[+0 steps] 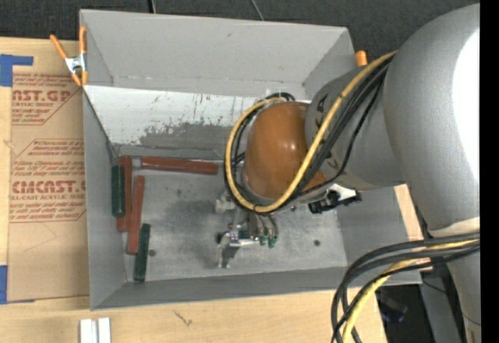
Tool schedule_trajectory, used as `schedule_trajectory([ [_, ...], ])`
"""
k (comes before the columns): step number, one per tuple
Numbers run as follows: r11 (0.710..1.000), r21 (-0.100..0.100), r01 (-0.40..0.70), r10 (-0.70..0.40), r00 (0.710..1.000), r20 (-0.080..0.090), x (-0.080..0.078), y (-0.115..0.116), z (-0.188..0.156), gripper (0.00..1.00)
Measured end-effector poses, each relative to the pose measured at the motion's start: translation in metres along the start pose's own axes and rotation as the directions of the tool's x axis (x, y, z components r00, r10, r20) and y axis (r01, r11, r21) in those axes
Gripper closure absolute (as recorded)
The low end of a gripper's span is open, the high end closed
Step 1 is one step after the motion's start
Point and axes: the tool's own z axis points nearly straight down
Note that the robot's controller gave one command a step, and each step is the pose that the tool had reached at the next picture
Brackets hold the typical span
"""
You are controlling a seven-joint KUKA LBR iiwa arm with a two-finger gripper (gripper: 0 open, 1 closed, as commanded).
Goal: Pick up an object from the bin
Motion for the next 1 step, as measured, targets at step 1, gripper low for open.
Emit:
schedule_trajectory([
  [1,0.98,-0.001,0.2,-0.2,0.98,0.014,-0.0155,-0.0553,0.0146,1.0],
])
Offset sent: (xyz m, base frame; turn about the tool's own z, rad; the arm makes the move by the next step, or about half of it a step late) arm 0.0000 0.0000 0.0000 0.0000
